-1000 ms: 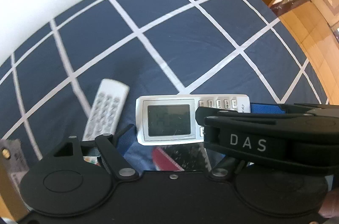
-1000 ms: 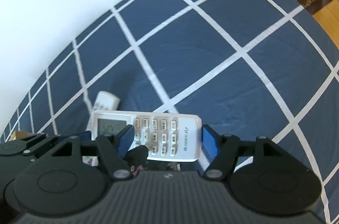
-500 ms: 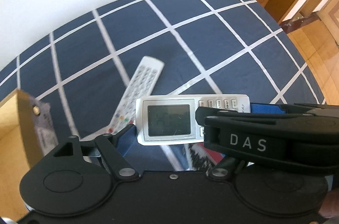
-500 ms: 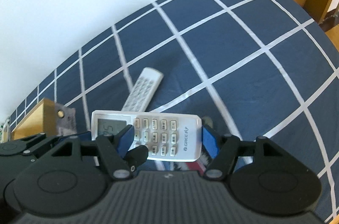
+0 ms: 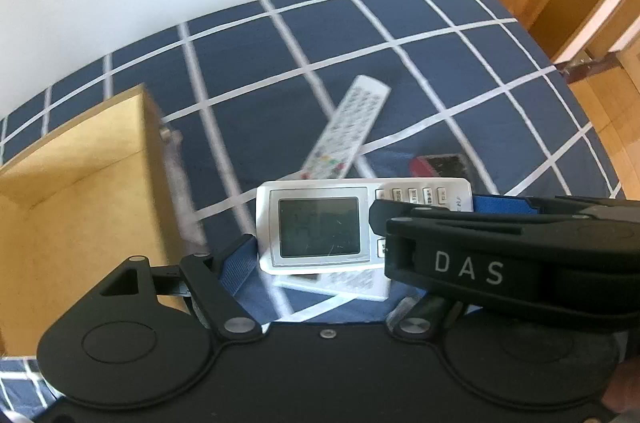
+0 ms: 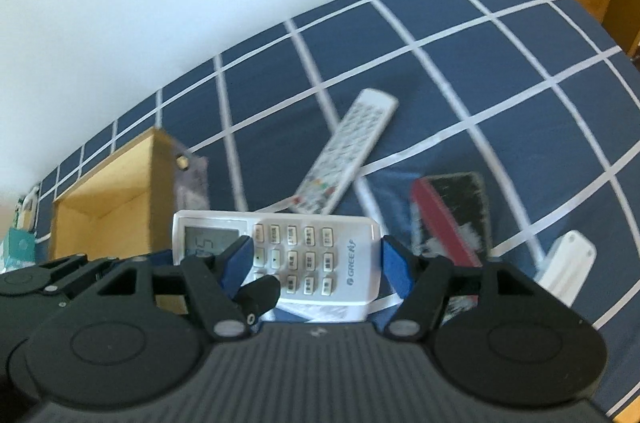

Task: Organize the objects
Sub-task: 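Carry the held white remote with the right tool over the box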

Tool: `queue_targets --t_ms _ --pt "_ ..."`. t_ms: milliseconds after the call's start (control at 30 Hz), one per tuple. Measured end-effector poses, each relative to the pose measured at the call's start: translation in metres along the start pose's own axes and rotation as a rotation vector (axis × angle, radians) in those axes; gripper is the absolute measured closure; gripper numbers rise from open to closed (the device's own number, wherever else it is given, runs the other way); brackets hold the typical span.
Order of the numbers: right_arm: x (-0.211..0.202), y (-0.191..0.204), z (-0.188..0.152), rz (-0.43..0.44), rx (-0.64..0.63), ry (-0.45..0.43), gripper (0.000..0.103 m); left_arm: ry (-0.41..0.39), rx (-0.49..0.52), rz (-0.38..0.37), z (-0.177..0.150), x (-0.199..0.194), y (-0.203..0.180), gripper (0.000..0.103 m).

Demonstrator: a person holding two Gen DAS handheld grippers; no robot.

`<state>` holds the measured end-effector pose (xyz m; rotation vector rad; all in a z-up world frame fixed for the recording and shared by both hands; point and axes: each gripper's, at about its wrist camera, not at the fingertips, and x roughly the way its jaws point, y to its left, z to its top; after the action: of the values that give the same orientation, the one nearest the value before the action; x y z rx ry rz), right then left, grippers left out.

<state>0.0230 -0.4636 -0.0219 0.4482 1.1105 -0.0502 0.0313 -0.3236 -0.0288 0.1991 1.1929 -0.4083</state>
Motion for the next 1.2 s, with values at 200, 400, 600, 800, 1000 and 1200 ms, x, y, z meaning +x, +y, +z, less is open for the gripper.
queue_targets --t_ms 200,400,600,800,1000,1200 --pt "0.001 0.052 -0.023 0.029 -0.043 -0.005 0.035 -0.020 -0.044 0.029 -0.026 -0.024 0.046 0.026" --pt "0.008 0.104 -0.044 0.054 -0.089 0.002 0.035 -0.031 -0.091 0.051 -0.050 -0.040 0.095 0.026" --pt "0.021 0.158 -0.058 0.083 -0.148 0.019 0.035 -0.040 -0.154 0.081 -0.067 -0.052 0.147 0.026" --pt "0.039 0.209 -0.061 0.110 -0.213 0.038 0.035 -0.049 -0.221 0.107 -0.074 -0.059 0.195 0.026" --pt "0.064 0.248 -0.055 0.123 -0.264 0.068 0.035 -0.041 -0.281 0.121 -0.073 -0.053 0.236 0.026" --pt "0.097 0.271 -0.041 0.128 -0.293 0.105 0.035 -0.021 -0.318 0.126 -0.063 -0.033 0.268 0.026"
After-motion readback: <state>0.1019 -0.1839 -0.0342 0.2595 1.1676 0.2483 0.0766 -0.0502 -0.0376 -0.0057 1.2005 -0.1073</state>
